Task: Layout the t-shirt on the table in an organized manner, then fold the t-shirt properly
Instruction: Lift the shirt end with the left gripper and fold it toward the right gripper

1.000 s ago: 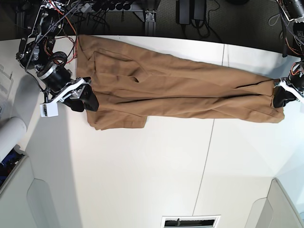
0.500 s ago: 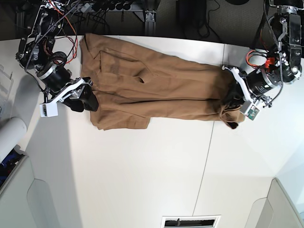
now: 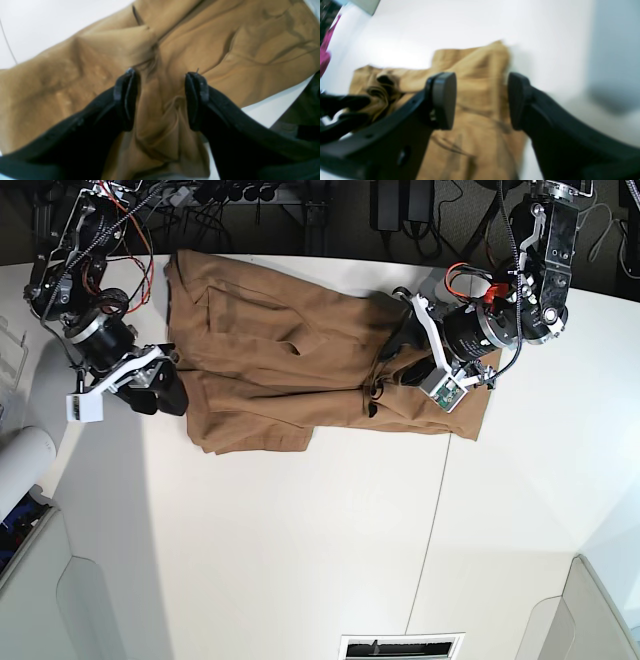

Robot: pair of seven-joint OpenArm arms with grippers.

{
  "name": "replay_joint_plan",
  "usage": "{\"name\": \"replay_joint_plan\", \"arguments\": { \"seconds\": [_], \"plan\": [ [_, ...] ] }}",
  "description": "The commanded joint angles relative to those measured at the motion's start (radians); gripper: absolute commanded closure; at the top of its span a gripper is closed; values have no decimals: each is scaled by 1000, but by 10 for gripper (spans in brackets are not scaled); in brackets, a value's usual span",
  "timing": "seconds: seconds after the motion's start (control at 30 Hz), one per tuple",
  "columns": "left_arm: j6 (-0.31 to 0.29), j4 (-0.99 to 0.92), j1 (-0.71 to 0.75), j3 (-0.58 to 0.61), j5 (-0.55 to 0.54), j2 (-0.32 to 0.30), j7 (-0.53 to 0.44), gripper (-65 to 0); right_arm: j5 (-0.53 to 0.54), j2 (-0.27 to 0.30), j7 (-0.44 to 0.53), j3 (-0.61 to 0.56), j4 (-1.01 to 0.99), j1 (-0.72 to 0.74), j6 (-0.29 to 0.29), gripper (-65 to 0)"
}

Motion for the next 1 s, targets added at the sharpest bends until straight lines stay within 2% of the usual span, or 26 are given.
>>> {"name": "replay_joint_plan", "arguments": {
  "seconds": [0.0,0.1,0.2,0.3,0.4,0.53,0.73,0.97],
  "plan": [
    [-2,24,-10,-2,-35,-5,-17,-331,23,9,21,35,18,11,10,-326],
    [-40,63,-7,-2,-114,-5,-14,-331,23,21,20,115,16,8,0,-326],
    [-62,119,-4,-2,-183,-5,3,-331,23,23,21,130,15,8,-1,-326],
    [-62,151,-2,-2,-213,-5,24,-331,8,20,58,77,6,12,-1,-326],
    [-63,153,0,-2,-215,-5,32,-331,-72,20,140,-14,-28,21,-10,-326],
    [-65,153,9,-2,-212,-5,32,-331,-121,19,171,-99,-135,82,-20,-326],
    [-65,152,49,-2,-203,-5,35,-331,-143,11,203,-123,-315,187,-30,-326],
    [-65,152,59,-2,-197,-5,35,-331,-142,-17,198,-168,-349,221,-5,-325]
  ]
}}
